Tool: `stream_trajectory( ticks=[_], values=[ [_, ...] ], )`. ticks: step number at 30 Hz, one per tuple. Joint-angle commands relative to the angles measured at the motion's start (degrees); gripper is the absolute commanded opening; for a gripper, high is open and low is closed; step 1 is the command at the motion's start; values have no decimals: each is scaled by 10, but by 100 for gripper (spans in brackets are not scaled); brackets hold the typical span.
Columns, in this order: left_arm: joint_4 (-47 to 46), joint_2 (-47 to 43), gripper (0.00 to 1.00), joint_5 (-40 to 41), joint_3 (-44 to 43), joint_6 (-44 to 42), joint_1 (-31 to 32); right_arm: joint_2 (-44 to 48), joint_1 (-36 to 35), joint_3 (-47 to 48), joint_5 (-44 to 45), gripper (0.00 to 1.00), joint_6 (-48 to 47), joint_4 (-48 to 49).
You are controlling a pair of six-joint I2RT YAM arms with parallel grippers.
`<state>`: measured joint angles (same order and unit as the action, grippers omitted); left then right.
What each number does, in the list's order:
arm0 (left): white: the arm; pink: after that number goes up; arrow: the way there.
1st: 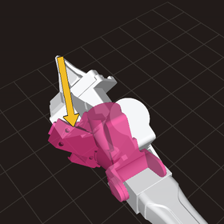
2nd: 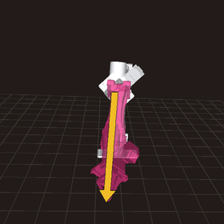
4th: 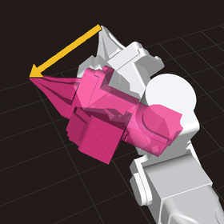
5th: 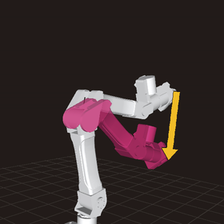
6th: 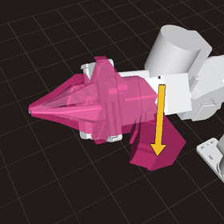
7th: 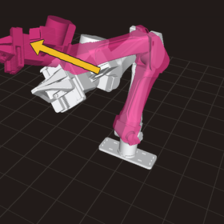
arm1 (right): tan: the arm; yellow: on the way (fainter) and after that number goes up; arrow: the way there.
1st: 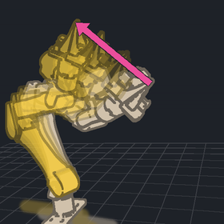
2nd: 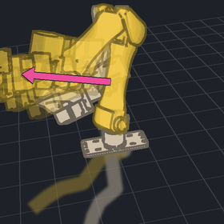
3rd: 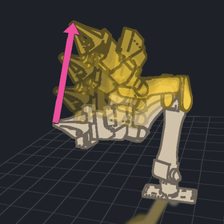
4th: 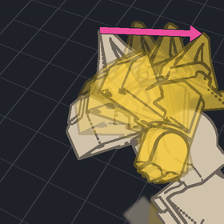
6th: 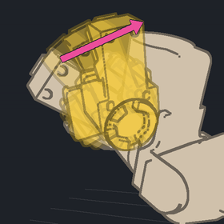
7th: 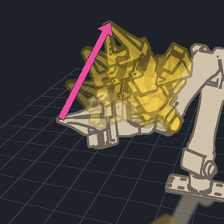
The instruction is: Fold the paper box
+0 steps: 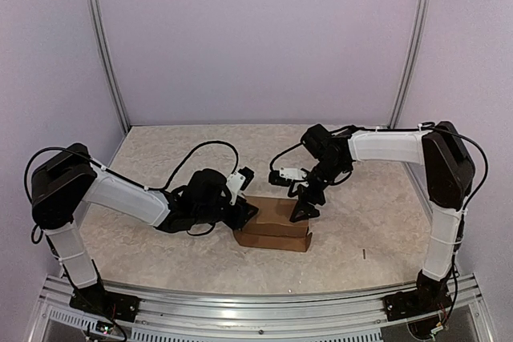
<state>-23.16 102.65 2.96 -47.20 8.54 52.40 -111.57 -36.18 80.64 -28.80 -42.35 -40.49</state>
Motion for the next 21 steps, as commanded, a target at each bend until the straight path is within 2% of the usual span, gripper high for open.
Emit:
stream_trajectory(
  ticks=[1, 9, 14, 17, 21],
  values=[
    [43, 25, 49, -9, 8, 5, -5, 2, -5, -9, 0, 100, 3, -25],
    [43, 26, 49, -4, 7, 8, -1, -24, -26, -37, 37, 100, 28, -11],
    [45, 23, 49, 3, 8, 9, 1, -58, -28, -24, 42, 91, 46, -25],
    [53, 13, 49, 18, 10, 3, 1, -74, -28, -24, 38, 83, 48, -34],
    [51, -69, 49, 77, 55, 13, 12, -80, -25, -31, 37, 79, 50, -30]
  ],
)
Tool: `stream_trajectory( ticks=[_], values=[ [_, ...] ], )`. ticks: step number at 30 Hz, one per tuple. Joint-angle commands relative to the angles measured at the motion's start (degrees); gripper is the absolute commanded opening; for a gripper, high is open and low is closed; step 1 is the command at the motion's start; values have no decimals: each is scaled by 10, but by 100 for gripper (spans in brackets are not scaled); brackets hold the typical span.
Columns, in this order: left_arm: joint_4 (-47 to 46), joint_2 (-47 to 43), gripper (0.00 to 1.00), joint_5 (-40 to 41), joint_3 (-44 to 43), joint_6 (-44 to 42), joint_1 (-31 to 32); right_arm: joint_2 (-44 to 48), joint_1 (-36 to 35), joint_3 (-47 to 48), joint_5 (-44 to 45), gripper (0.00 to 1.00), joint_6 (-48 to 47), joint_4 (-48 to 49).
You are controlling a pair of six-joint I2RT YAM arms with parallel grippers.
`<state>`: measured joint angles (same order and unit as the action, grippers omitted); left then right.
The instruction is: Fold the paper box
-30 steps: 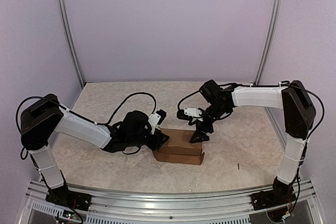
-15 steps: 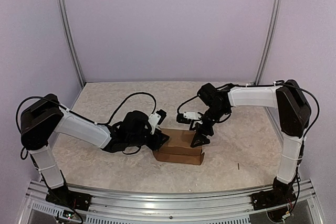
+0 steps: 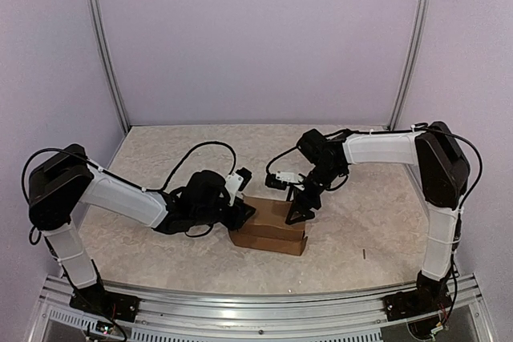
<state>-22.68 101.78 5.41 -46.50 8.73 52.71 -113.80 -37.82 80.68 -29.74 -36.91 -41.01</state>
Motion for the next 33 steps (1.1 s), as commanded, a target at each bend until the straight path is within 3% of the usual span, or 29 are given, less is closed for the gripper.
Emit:
stream_trajectory(
  ticks=[1, 5, 8, 17, 33],
  values=[
    [44, -82, 49, 61, 67, 17, 11, -57, -7, -33, 45, 79, -4, -24],
    [36, -177, 50, 38, 144, 32, 14, -48, -2, -37, 35, 79, -1, -19],
    [33, -191, 50, 14, 172, 19, 21, -44, -1, -40, 32, 79, -1, -15],
    [9, -91, 45, 1, 136, -63, 15, -38, -1, -45, 22, 80, 0, -13],
    [-21, -23, 40, 28, 102, -61, 3, -34, -1, -63, 8, 80, -6, -8]
  ],
)
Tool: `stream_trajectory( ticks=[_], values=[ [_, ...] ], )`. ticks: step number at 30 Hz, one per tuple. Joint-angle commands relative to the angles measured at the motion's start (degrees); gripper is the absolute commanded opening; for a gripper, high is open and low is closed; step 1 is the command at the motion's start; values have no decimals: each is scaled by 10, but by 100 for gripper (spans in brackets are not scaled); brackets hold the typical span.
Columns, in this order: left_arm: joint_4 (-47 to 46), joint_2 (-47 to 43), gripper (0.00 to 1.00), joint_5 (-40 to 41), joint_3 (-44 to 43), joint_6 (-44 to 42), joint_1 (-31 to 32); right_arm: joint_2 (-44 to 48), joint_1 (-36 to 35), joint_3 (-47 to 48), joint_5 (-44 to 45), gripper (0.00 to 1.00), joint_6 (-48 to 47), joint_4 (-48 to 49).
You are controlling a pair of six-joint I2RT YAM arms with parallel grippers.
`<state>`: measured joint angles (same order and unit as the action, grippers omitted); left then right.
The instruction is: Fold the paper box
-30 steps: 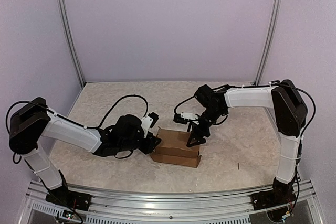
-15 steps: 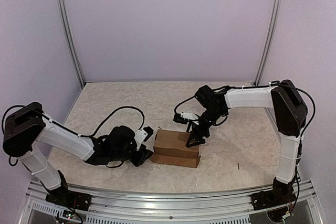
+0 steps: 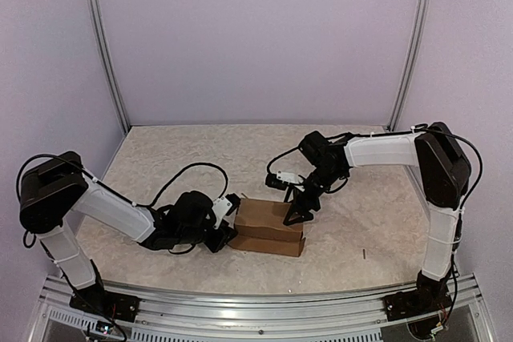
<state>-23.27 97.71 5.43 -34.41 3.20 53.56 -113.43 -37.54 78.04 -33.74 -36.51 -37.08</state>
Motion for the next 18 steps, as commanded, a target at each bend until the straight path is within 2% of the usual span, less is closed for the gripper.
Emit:
stream_trajectory(
  ticks=[1, 12, 18],
  values=[
    [-15, 20, 39, 30, -20, -6, -6, -38, -4, -36, 48, 80, -11, -47],
    [-14, -29, 32, 49, 2, -30, 6, -41, -4, -38, 47, 80, -19, -49],
    [-24, -21, 29, 52, -5, -30, 3, -46, -4, -34, 43, 80, -19, -53]
  ],
)
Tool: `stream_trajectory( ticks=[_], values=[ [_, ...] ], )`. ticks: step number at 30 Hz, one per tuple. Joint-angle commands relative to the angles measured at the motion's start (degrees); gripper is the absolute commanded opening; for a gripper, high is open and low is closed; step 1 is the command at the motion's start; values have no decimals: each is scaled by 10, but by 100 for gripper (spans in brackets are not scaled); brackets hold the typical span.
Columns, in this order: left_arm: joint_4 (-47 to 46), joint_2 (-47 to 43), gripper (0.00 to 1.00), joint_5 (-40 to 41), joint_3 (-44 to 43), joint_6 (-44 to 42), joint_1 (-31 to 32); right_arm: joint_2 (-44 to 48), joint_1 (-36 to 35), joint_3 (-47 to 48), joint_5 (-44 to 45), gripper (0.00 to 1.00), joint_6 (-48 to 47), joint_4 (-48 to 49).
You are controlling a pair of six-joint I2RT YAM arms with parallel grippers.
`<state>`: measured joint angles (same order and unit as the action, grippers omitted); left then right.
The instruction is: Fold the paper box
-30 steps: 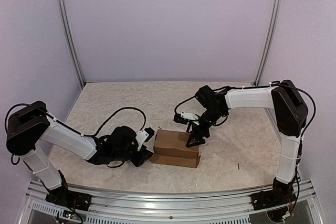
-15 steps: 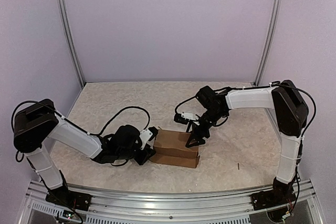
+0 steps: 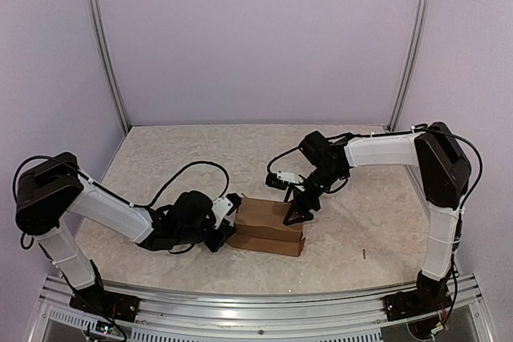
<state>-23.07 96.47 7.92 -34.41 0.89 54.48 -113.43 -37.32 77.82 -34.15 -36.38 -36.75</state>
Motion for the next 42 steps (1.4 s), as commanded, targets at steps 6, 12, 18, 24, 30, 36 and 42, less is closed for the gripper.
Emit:
stream_trajectory(
  ticks=[6, 12, 18, 24, 30, 36, 42],
  values=[
    [-35, 7, 23, 35, -11, -7, -4, -48, -7, -33, 45, 80, -23, -57],
    [-30, 4, 20, 38, -14, -31, -1, -50, -6, -31, 45, 80, -26, -60],
    [-29, -7, 21, 41, -13, -33, -2, -51, -6, -31, 42, 80, -28, -61],
    [-49, 10, 23, 54, -33, -28, 6, -56, -7, -31, 43, 80, -32, -63],
    [-79, 40, 16, 71, -50, -15, 9, -58, -10, -32, 42, 80, -36, -69],
    [-109, 31, 2, 64, -32, 45, -8, -59, -13, -36, 47, 80, -45, -71],
    [-144, 6, 0, 14, 5, 96, -40, -58, -14, -35, 48, 80, -44, -71]
  ],
)
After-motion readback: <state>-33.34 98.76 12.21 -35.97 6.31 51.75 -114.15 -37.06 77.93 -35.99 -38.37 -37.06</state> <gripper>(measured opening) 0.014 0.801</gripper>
